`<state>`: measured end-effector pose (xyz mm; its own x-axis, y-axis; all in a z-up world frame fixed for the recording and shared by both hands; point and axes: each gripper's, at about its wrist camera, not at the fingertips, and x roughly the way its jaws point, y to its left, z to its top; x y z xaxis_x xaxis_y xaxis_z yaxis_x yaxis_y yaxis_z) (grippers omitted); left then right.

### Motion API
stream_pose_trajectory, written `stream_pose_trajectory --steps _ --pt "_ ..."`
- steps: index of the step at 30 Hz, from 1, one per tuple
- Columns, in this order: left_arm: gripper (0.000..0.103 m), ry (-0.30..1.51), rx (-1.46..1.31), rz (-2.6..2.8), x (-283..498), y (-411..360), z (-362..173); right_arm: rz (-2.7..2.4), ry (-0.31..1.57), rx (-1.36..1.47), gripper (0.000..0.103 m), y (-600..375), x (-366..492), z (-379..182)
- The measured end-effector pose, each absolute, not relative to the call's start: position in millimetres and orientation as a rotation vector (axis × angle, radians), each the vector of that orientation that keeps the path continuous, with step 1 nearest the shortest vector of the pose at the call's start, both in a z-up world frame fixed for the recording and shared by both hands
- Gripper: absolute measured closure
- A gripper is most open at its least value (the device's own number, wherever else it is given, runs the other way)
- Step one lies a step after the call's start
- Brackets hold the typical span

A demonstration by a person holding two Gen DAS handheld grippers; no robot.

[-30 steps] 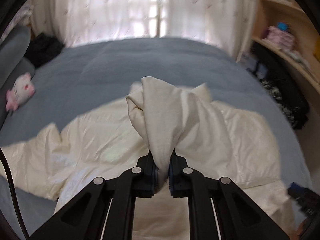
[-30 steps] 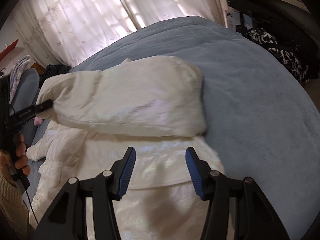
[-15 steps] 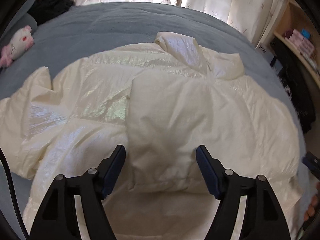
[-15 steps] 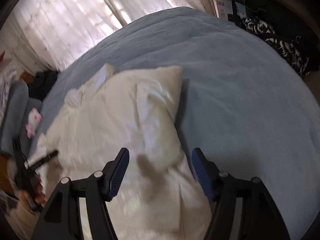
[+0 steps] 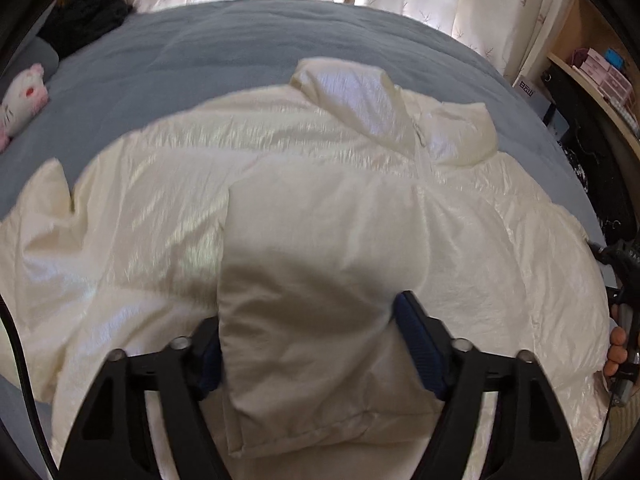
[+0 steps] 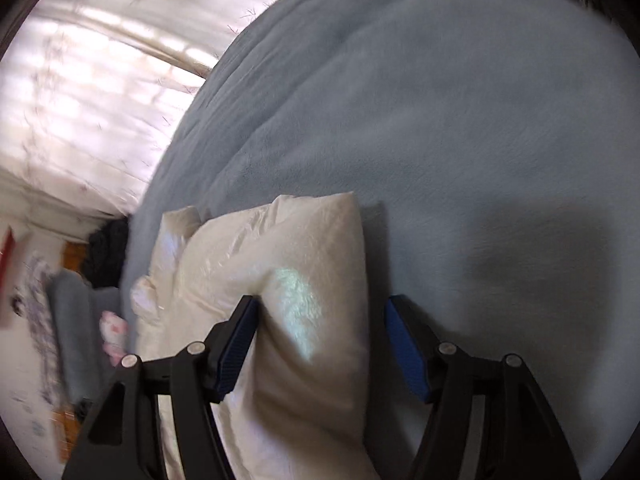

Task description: Fold large clothes

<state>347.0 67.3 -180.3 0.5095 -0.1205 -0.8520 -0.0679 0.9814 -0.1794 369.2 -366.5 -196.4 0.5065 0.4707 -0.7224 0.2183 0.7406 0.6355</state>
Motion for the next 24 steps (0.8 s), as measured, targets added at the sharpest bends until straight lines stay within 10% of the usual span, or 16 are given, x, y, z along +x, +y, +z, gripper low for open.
stream_pose_trajectory --steps 2,5,13,24 --pt "0.048 1.015 -0.184 -0.042 348 65 -174 0.154 1.044 0.565 0.079 -346 370 -180" --pt "0.048 0.974 -0.147 -0.027 347 63 -175 0.088 0.98 0.346 0.084 -322 363 -164" --pt "0.045 0.997 -0.084 -0.023 341 60 -187 -0.052 1.03 0.316 0.06 -326 360 -173" --pt "0.045 0.804 -0.139 0.008 306 69 -121 -0.011 0.812 0.185 0.06 -280 304 -93"
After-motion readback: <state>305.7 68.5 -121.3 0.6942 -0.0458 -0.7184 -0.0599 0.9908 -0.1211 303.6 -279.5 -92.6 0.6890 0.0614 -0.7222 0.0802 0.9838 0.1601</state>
